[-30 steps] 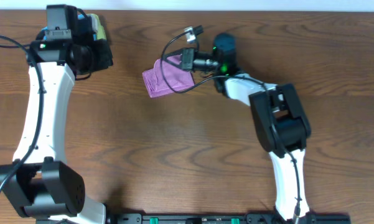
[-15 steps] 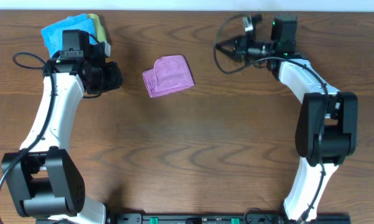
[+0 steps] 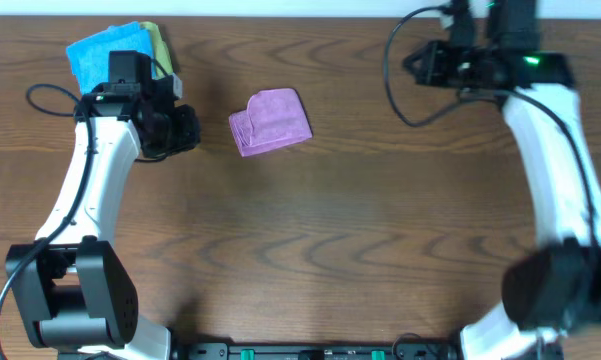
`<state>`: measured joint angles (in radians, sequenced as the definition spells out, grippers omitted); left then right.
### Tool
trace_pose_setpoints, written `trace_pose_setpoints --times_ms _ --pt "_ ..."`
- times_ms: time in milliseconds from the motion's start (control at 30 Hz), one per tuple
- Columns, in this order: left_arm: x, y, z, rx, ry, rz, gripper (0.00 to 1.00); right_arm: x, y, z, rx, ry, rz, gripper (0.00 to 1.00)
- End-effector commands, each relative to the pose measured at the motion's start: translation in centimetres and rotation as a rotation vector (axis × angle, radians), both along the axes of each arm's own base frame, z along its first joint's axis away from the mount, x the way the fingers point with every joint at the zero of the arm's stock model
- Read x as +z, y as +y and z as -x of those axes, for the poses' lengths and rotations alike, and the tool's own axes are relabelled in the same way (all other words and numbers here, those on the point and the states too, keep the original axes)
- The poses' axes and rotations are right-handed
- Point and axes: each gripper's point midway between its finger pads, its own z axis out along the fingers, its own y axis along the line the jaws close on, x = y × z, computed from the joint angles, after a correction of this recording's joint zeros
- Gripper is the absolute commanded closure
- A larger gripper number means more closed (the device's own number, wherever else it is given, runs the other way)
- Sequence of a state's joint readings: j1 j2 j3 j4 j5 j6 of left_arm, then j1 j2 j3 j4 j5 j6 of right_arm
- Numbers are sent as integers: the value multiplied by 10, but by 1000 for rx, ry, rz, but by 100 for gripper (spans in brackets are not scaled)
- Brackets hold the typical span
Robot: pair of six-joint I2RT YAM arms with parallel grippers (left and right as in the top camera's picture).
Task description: Fold the cloth
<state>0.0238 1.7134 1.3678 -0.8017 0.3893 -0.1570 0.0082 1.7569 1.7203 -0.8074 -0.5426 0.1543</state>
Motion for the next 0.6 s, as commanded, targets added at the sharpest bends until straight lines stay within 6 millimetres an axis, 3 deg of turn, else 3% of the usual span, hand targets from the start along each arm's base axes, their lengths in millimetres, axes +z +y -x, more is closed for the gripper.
trace_pose_setpoints --times_ms 0,167,300,400,433,467,533,567 --pt "-2 -1 2 -4 8 -2 94 19 -35 27 -33 -70 250 98" --pt "-21 -4 19 -34 58 17 94 32 -59 94 -82 -64 392 98" --pt "-53 -9 37 -47 97 64 94 15 -72 155 -131 -68 433 98" --pt "-64 -11 30 -34 42 107 91 -1 -81 195 -175 -64 433 97" --pt "-64 -11 23 -22 13 109 86 -6 -84 207 -207 -56 417 84" --pt "-63 -10 15 -9 -21 112 76 -10 -86 217 -232 -51 405 72" --pt "-56 -7 -7 24 -110 103 55 -13 -84 235 -259 -59 369 55" --pt "-53 -5 -15 45 -138 100 52 -12 -82 241 -259 -66 358 51"
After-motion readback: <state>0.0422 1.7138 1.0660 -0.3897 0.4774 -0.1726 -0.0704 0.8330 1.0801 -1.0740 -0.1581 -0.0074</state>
